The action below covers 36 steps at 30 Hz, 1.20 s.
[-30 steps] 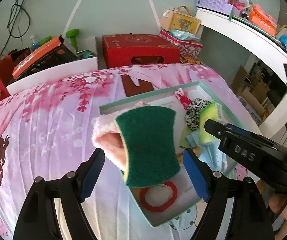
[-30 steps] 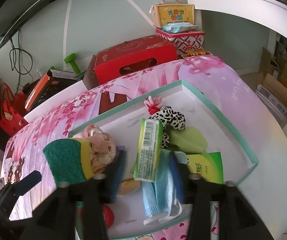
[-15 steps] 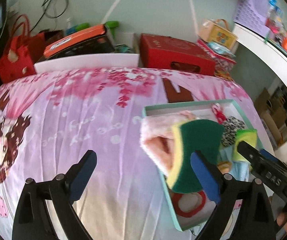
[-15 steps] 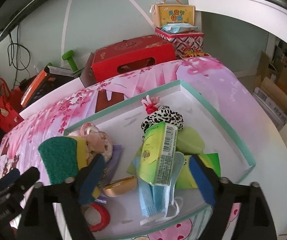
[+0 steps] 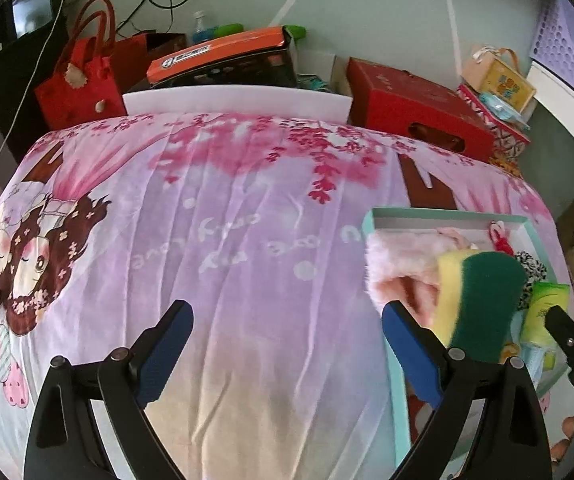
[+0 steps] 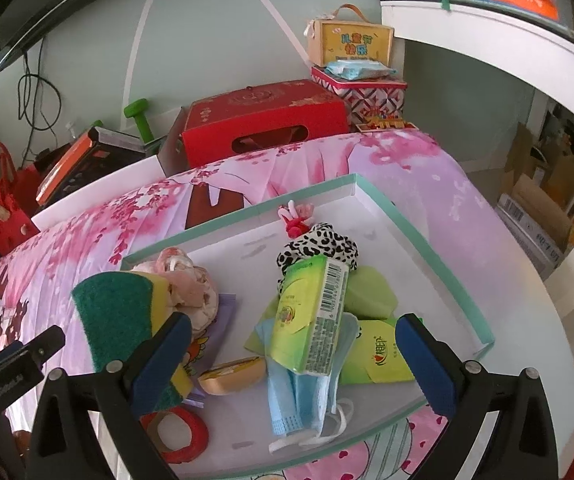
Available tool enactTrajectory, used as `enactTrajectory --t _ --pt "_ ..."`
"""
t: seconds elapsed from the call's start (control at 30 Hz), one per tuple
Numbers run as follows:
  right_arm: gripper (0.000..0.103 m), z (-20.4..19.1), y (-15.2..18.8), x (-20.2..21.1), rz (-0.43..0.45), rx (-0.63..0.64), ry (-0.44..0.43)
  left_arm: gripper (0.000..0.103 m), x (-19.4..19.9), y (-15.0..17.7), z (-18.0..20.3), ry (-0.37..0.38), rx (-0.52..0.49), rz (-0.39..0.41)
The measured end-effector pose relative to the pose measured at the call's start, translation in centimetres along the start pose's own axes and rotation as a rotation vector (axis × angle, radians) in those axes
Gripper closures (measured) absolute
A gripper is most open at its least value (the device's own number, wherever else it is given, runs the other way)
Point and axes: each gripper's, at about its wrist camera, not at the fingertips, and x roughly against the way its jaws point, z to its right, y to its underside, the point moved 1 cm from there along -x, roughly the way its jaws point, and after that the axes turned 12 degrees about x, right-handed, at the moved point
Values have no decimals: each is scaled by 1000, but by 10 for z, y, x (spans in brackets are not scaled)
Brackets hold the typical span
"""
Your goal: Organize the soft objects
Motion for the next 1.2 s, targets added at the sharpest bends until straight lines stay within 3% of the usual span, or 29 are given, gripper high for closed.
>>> enactTrajectory --t 0.4,0.63,0.93,1.2 --pt "0 -17 -1 13 -39 80 -26 8 5 -1 -10 -63 16 -19" --pt "0 -30 4 16 -105 127 -31 8 12 3 -19 -168 -7 -33" --pt "0 -51 6 27 -100 202 -63 8 28 10 -27 -182 -45 -34" --pt "0 -67 9 35 -102 256 -72 8 40 13 -41 -190 -14 -30"
